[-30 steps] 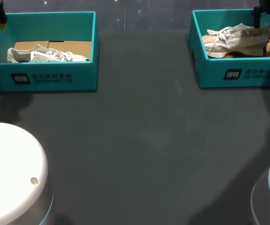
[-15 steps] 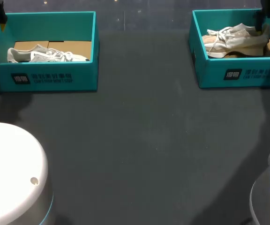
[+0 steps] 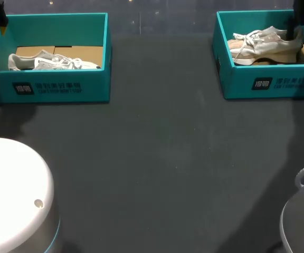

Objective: Take the shoe out of the shoebox, open the shoe tongue, remove and reinsert the insole, then place the shoe into the shoebox

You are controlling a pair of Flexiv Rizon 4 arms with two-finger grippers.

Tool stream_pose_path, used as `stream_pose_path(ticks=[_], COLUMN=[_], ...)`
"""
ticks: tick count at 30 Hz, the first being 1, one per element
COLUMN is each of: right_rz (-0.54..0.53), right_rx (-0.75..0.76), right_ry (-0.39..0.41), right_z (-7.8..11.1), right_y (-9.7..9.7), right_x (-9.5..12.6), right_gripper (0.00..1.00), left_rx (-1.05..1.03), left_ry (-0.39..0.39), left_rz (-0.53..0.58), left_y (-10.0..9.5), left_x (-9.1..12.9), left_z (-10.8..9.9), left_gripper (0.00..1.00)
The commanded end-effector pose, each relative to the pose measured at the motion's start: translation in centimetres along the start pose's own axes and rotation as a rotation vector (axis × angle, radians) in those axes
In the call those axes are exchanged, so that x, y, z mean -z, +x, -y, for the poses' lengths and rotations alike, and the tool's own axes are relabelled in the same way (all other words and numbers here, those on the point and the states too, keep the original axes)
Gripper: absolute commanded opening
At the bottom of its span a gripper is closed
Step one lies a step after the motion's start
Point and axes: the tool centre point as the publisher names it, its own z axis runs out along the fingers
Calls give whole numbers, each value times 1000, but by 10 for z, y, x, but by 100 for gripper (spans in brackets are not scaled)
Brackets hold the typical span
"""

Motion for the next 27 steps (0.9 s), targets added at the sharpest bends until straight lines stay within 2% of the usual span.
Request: stream_pose_path(ticks=[1, 11, 14, 15, 16, 22, 26, 27], right_rz=[-9, -34, -32, -31, -30, -21, -14, -13], right_rx=[-1, 10, 7, 5, 2, -7, -12, -13], right_ry=[17, 22, 23, 24, 24, 18, 16, 15], right_z=[-5, -4, -2, -1, 0, 2, 3, 3], right_y=[2, 8, 7, 6, 5, 4, 3, 2], right_x=[-5, -8, -8, -7, -6, -1, 2, 3], right_gripper=[76, 71, 65, 62, 49, 31, 3, 0], left_rx=[-1, -1, -1, -1, -1, -1, -1, -1], left_ry=[-2, -2, -2, -2, -2, -2, -2, -2], left_rz=[-2, -2, -2, -2, -2, -2, -2, -2], left_y=[0, 0, 0, 0, 0, 0, 0, 0], left_x=[0, 0, 0, 0, 0, 0, 0, 0], left_z=[1, 1, 1, 1, 1, 1, 1, 1], left_gripper=[100, 100, 100, 100, 100, 100, 100, 100])
